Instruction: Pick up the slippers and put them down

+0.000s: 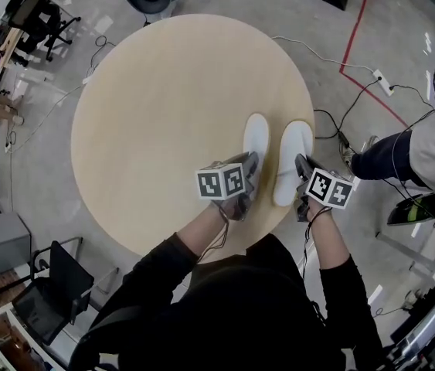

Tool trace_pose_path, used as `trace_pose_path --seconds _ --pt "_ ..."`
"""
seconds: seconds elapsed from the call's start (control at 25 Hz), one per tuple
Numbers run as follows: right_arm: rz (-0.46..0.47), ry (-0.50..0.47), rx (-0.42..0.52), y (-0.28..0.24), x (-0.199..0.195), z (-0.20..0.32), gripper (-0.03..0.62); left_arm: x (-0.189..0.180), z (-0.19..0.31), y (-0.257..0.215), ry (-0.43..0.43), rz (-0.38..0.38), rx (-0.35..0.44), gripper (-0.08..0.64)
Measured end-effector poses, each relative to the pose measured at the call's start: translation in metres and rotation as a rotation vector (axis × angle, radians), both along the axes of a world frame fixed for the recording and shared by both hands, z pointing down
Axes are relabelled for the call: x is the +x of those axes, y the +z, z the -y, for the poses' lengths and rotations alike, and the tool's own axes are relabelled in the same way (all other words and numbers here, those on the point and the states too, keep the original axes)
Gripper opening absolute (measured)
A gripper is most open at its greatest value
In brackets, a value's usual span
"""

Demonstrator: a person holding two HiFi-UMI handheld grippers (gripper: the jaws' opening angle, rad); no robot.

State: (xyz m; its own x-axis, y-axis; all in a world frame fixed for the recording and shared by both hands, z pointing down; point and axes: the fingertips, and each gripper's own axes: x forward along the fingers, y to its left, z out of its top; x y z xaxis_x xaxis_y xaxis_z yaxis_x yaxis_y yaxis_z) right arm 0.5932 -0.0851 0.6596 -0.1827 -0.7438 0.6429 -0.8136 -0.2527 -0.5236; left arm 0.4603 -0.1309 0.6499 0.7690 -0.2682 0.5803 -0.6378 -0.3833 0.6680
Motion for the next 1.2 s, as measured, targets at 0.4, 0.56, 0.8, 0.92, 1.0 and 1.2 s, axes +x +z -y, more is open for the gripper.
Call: trace_pose_path --seconds 0.4,0.56,0.8,0.92,1.0,1.2 --pt "-0.025 -0.05 -0.055 0.03 0.025 0.036 0.037 0.04 0.024 0.038 -0.015 0.014 -0.056 0.039" --pt "-0.052 -0.067 -0.081 0.042 0.028 0.042 0.037 0.048 0.03 0.05 -0.012 0.02 -0.07 0.038" --pt "-0.048 -0.089 -0.089 0.054 0.031 0.049 0.038 0.061 0.031 0.063 0.029 0.041 -0.084 0.04" --pt "-0.037 -0.081 -0.076 0.052 0.032 0.051 0.038 0.065 0.031 0.063 0.045 0.032 -0.083 0.04" --pt "-0.036 -0.082 -0.068 0.051 0.031 0.052 0.04 0.066 0.033 0.062 0.053 0.031 -0.072 0.04" --pt "-0.05 -0.07 -0.064 0.048 0.031 0.054 0.185 0.065 0.04 0.058 0.051 0.014 -0.054 0.173"
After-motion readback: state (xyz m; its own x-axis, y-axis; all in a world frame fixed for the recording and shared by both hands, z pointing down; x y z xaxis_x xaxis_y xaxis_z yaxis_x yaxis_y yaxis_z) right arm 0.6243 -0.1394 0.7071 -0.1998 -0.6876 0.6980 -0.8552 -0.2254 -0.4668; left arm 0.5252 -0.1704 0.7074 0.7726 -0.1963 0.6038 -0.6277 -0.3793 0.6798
